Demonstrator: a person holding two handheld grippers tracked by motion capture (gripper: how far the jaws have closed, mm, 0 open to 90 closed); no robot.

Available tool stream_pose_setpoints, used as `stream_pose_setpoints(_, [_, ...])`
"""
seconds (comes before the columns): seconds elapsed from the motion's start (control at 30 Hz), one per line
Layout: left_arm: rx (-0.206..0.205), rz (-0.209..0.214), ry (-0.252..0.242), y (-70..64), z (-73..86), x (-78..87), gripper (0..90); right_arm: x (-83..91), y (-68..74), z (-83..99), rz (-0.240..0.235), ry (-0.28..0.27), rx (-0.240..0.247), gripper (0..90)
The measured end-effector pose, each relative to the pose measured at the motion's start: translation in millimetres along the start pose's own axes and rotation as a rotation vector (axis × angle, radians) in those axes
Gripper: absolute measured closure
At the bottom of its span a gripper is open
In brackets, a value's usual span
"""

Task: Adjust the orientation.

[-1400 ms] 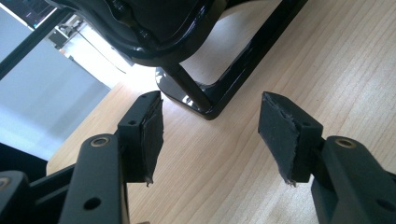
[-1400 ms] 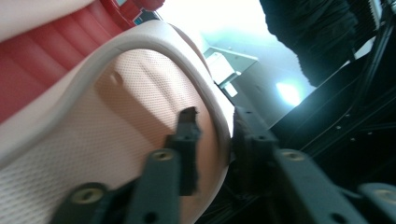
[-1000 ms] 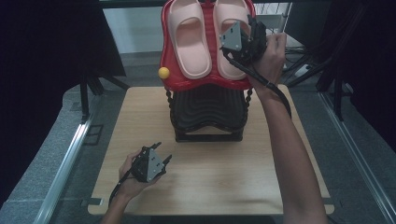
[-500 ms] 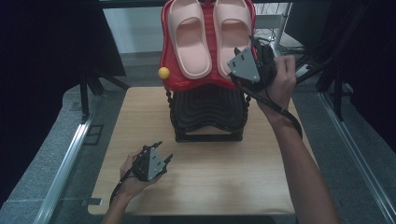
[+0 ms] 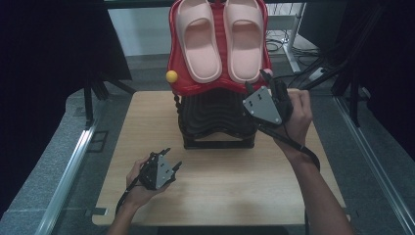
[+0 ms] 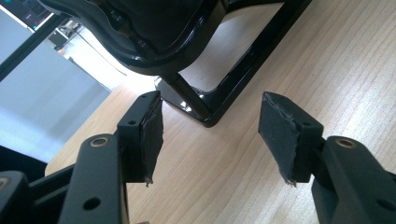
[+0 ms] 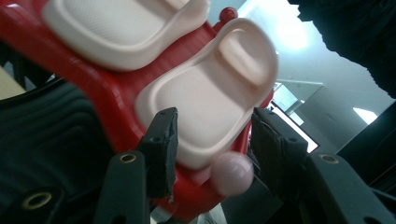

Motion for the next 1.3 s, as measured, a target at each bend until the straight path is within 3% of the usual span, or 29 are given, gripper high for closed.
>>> stream_pose_setpoints(0.4, [-0.001,-0.005,-0.001,-0.1,-0.8,1.3,40.5,39.3,35.0,33.1,-0.06,0.003,-0.028,51.7])
stream_pose_setpoints(0.7, [0.003,-0.011,-0.004,0.8,-0.6,2.2,40.4,56.6,61.4,66.7,-0.093,0.031,-0.069,51.7])
stream_pose_setpoints(1.3, [0.003,-0.014,0.004,0.5,1.4,3.1,39.9,81.9,117.9,127.5,-0.22,0.119,-0.157,51.7])
Point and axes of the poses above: each handheld gripper's, and its own axes: x roughly backward along the jaws, z roughly out of its underside, y roughly to its left, the point moved 1 cm from there along -x, roughly forward along the jaws, and after that the axes turned 11 degrees about -y, right-handed, at the moved point
